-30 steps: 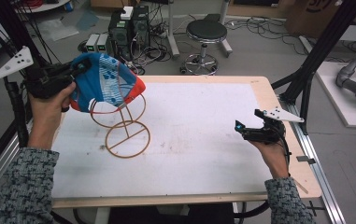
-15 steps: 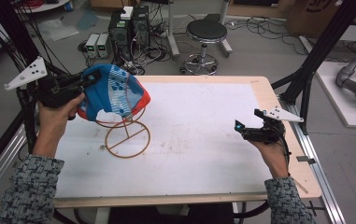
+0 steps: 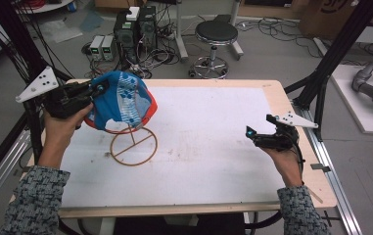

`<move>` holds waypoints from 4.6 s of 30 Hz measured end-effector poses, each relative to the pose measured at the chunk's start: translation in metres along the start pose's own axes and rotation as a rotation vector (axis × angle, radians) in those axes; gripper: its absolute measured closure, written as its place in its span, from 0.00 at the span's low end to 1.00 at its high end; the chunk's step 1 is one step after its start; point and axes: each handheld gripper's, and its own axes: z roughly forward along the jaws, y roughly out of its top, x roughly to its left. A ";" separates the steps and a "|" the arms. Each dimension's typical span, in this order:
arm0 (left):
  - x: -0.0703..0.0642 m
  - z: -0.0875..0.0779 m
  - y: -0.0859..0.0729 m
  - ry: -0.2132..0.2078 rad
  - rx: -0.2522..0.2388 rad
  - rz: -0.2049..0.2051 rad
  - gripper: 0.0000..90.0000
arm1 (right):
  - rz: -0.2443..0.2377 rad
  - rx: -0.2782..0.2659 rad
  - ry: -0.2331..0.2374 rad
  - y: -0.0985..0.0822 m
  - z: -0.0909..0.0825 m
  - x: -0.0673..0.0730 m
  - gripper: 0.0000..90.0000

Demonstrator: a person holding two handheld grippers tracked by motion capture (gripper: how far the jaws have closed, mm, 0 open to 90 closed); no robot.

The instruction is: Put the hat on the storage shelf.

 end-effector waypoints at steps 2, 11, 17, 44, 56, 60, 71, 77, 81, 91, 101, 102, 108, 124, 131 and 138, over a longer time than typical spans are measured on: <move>0.001 0.000 0.000 0.006 0.003 0.005 0.96 | 0.003 0.000 0.000 0.000 0.000 0.000 0.06; 0.000 0.000 0.000 0.004 0.011 0.003 0.91 | 0.007 0.000 0.002 0.000 0.000 -0.001 0.06; -0.001 0.001 0.000 0.011 0.021 0.016 0.86 | 0.010 -0.002 0.004 0.000 0.000 0.000 0.06; -0.007 -0.003 -0.001 0.062 0.064 0.053 0.68 | 0.004 -0.011 0.004 0.002 -0.002 0.000 0.06; -0.002 -0.018 -0.002 0.108 0.060 0.044 0.62 | -0.001 -0.006 0.008 0.003 0.000 0.002 0.06; 0.000 -0.023 -0.002 0.129 0.060 0.040 0.61 | -0.006 -0.011 0.009 0.004 0.000 0.002 0.06; 0.005 -0.036 -0.006 0.215 0.072 0.027 0.56 | -0.001 -0.012 0.018 0.005 0.003 0.003 0.06; 0.011 -0.045 -0.012 0.258 0.085 0.009 0.54 | -0.010 -0.014 0.018 0.006 0.005 0.003 0.06; 0.014 -0.049 -0.018 0.285 0.104 -0.001 0.53 | -0.008 -0.009 0.021 0.006 0.007 0.004 0.06; 0.021 -0.059 -0.030 0.319 0.137 -0.032 0.52 | -0.010 -0.001 0.025 0.007 0.011 0.005 0.06; 0.023 -0.064 -0.043 0.346 0.152 -0.071 0.44 | -0.006 -0.003 0.024 0.007 0.013 0.004 0.06; 0.023 -0.065 -0.045 0.352 0.155 -0.073 0.44 | -0.007 -0.004 0.026 0.007 0.013 0.003 0.06; 0.025 -0.068 -0.051 0.381 0.169 -0.087 0.34 | -0.013 -0.005 0.028 0.006 0.015 0.002 0.06; 0.028 -0.073 -0.073 0.411 0.209 -0.162 0.19 | -0.009 0.005 0.029 0.005 0.016 0.000 0.05; 0.028 -0.073 -0.086 0.486 0.305 -0.175 0.16 | -0.011 0.013 0.026 0.005 0.017 0.000 0.05; 0.026 -0.069 -0.097 0.511 0.374 -0.152 0.17 | -0.018 0.010 0.026 0.006 0.015 0.002 0.05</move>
